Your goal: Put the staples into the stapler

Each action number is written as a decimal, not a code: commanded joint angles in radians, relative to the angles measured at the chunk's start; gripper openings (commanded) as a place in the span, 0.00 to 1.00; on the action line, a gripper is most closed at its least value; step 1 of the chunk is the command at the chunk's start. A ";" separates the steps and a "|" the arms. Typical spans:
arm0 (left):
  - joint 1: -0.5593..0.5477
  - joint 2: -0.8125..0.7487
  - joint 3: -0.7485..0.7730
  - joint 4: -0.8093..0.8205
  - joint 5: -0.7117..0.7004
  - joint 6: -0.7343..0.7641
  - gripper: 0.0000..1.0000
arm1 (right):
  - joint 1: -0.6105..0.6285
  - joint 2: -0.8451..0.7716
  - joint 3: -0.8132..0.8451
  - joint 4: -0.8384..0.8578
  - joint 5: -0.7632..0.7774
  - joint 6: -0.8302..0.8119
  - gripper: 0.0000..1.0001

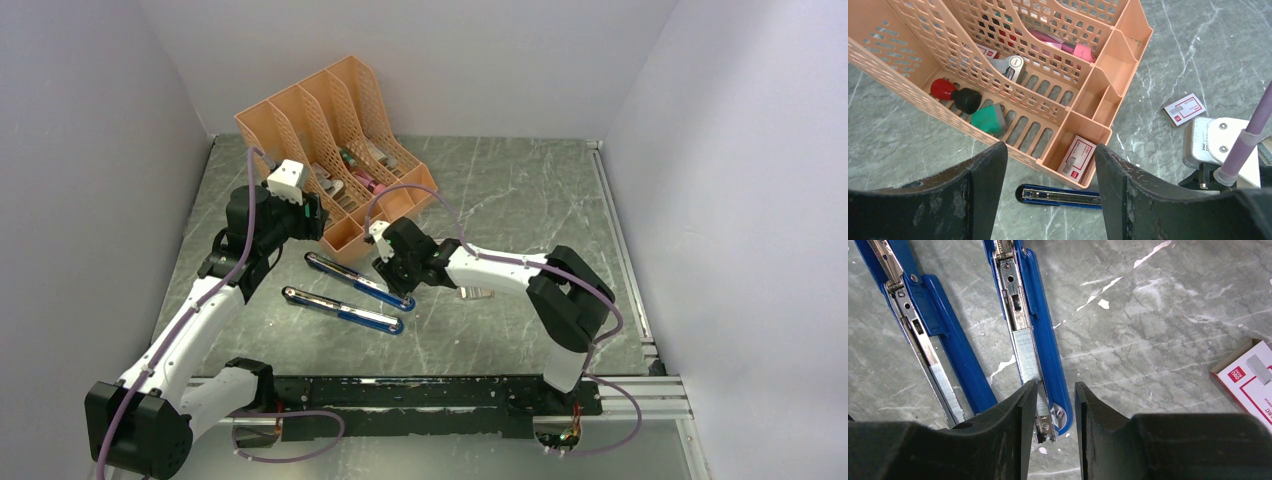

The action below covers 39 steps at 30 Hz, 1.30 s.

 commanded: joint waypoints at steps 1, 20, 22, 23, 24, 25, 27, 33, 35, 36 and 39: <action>0.010 -0.006 -0.005 0.010 -0.015 0.011 0.69 | -0.003 0.022 0.036 0.018 0.002 -0.011 0.38; 0.010 -0.009 -0.004 0.010 -0.018 0.012 0.69 | -0.004 0.042 0.056 0.039 -0.001 -0.010 0.38; 0.010 -0.009 -0.005 0.009 -0.019 0.013 0.69 | -0.003 0.047 0.060 0.045 0.000 -0.008 0.38; 0.010 -0.010 -0.005 0.010 -0.019 0.012 0.69 | -0.004 0.049 0.062 0.046 0.001 -0.007 0.38; 0.010 -0.010 -0.005 0.009 -0.019 0.013 0.70 | -0.004 0.051 0.064 0.049 0.002 -0.006 0.38; 0.010 -0.010 -0.005 0.010 -0.018 0.013 0.69 | -0.004 0.052 0.065 0.050 0.003 -0.005 0.38; 0.010 -0.010 -0.005 0.011 -0.017 0.013 0.70 | -0.004 0.055 0.069 0.052 0.003 -0.004 0.38; 0.010 -0.010 -0.007 0.009 -0.018 0.011 0.70 | -0.004 0.062 0.065 0.049 -0.002 -0.003 0.38; 0.010 -0.010 -0.006 0.011 -0.018 0.011 0.70 | -0.004 0.058 0.056 0.047 -0.005 -0.001 0.38; 0.010 -0.010 -0.007 0.011 -0.017 0.011 0.70 | -0.003 0.054 0.051 0.047 -0.003 0.000 0.38; 0.010 -0.010 -0.005 0.010 -0.016 0.011 0.70 | -0.004 0.048 0.037 0.041 -0.001 -0.001 0.38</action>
